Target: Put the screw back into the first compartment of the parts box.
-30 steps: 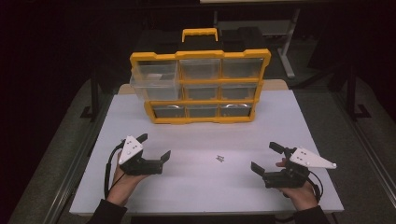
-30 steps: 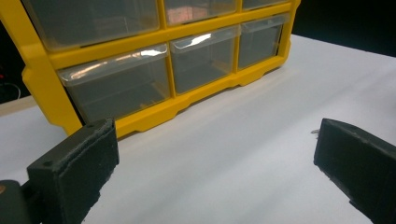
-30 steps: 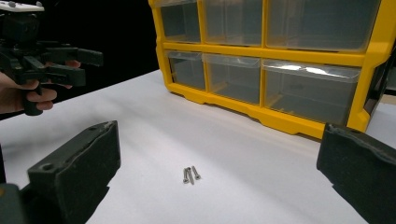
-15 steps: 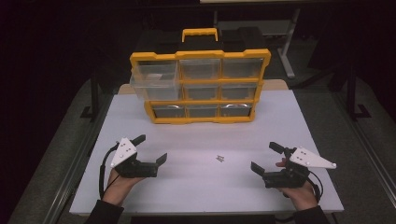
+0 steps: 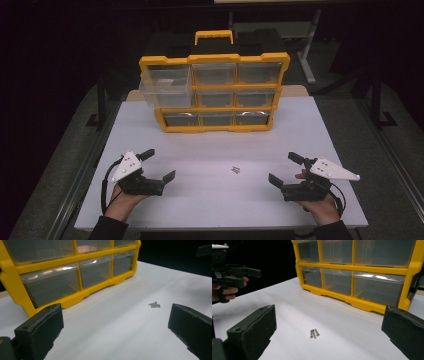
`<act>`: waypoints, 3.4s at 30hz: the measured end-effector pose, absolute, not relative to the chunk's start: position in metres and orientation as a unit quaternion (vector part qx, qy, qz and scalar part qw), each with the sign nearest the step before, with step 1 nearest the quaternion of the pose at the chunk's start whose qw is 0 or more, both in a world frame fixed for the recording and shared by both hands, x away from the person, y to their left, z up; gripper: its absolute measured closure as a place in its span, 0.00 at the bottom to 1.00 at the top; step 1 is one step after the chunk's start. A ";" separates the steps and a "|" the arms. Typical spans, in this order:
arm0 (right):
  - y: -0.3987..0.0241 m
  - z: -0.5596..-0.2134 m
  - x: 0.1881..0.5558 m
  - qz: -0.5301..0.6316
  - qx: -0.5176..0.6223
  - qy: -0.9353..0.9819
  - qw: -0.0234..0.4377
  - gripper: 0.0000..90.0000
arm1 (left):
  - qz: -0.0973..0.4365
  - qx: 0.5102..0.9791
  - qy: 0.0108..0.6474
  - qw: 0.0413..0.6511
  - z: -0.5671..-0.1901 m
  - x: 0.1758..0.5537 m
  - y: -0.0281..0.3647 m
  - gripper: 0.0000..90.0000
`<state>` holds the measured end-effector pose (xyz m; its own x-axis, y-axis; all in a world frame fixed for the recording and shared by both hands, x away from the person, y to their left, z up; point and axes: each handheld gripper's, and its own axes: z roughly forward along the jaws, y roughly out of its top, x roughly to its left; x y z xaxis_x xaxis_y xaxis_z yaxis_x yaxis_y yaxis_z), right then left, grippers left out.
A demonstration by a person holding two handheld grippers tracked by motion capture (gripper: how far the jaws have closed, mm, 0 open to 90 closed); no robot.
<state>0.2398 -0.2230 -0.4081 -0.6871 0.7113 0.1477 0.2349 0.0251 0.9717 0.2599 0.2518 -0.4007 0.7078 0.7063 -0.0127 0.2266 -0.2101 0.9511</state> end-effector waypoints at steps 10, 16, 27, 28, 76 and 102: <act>-0.222 -0.408 0.241 0.607 0.343 0.690 0.194 0.00 | 0.218 0.740 0.312 0.555 -0.402 0.255 0.263 0.00; -0.220 -0.406 0.246 0.606 0.347 0.692 0.185 0.00 | 0.204 0.736 0.307 0.567 -0.402 0.252 0.268 0.00; -0.212 -0.402 0.256 0.589 0.348 0.709 0.171 0.00 | 0.183 0.732 0.299 0.584 -0.399 0.251 0.269 0.00; -0.211 -0.402 0.257 0.589 0.348 0.709 0.170 0.00 | 0.179 0.735 0.300 0.582 -0.400 0.251 0.269 0.00; -0.159 -0.386 0.313 0.480 0.313 0.813 0.106 0.08 | 0.188 0.736 0.310 0.572 -0.401 0.250 0.265 0.00; -0.125 -0.394 0.347 0.404 0.314 0.857 0.056 0.25 | 0.178 0.727 0.307 0.587 -0.399 0.250 0.266 0.00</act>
